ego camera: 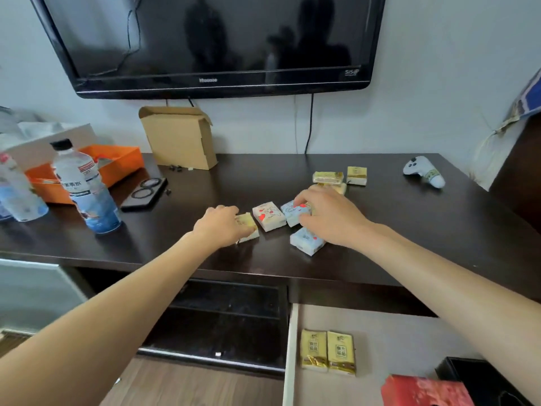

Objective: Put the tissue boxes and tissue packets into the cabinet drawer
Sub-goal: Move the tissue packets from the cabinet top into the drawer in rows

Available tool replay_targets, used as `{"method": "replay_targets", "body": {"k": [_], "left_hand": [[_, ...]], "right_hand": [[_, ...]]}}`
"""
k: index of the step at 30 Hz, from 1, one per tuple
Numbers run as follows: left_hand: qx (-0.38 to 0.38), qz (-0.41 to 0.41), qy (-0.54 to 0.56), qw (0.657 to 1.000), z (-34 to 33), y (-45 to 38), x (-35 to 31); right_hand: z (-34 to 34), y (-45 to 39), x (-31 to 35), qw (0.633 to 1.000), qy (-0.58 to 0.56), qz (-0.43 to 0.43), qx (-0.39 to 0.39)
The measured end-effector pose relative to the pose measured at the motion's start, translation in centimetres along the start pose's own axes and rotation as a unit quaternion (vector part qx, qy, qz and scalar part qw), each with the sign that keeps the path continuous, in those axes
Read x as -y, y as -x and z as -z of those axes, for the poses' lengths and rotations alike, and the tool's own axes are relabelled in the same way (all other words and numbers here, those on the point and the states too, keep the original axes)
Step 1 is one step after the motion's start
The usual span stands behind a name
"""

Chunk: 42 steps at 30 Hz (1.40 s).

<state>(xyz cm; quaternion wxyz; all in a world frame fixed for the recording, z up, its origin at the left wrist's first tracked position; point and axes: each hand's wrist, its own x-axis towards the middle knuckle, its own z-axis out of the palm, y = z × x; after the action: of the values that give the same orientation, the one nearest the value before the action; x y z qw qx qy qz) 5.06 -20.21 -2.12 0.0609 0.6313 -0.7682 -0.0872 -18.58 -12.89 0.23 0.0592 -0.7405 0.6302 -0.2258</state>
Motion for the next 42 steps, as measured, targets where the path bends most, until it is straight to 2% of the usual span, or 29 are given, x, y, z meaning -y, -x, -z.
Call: {"method": "replay_targets", "body": {"k": [3,7,10,14,16,19,23,27,33,36,40,42], "left_hand": [[0.015,-0.007,0.051,0.999,-0.6,0.6,0.9],[0.016,-0.043,0.008,0.999,-1.1,1.6,1.9],[-0.001,-0.061,0.038,0.997,-1.1,2.3,2.7],[-0.020,-0.071,0.064,0.995,-0.7,3.5,3.4],[-0.019,-0.077,0.073,0.994,-0.5,4.1,3.8],[-0.032,-0.087,0.097,0.991,-0.1,4.9,4.4],[-0.070,-0.095,0.136,0.984,-0.3,6.5,4.6],[-0.087,-0.117,0.171,0.974,-0.9,9.2,3.5],[-0.069,-0.166,0.213,0.960,-3.5,15.1,0.1],[-0.022,-0.183,0.227,0.956,-6.0,18.3,-1.8],[0.096,-0.217,0.139,0.962,-11.7,21.2,-4.6],[0.124,-0.256,0.069,0.956,-14.7,21.5,-5.8]], "right_hand": [[-1.9,-2.5,1.8,0.998,0.036,0.016,0.055],[-3.4,-5.6,3.0,0.989,0.083,0.035,0.119],[-4.2,-7.6,3.9,0.973,0.141,0.051,0.175],[-5.1,-9.0,4.1,0.953,0.197,0.013,0.231],[-5.3,-8.9,4.2,0.956,0.205,0.019,0.211],[-5.0,-8.0,4.5,0.973,0.188,0.042,0.128],[-3.3,-4.6,4.7,0.997,0.053,0.046,0.011],[-0.9,1.4,4.2,0.998,-0.005,0.058,-0.039],[0.7,12.6,1.3,0.999,-0.018,0.020,-0.020],[-0.5,17.6,-0.8,1.000,0.000,-0.027,0.004],[-4.2,22.7,-3.4,0.992,0.047,-0.090,0.076],[-6.1,24.3,-4.3,0.985,0.077,-0.093,0.126]]}}
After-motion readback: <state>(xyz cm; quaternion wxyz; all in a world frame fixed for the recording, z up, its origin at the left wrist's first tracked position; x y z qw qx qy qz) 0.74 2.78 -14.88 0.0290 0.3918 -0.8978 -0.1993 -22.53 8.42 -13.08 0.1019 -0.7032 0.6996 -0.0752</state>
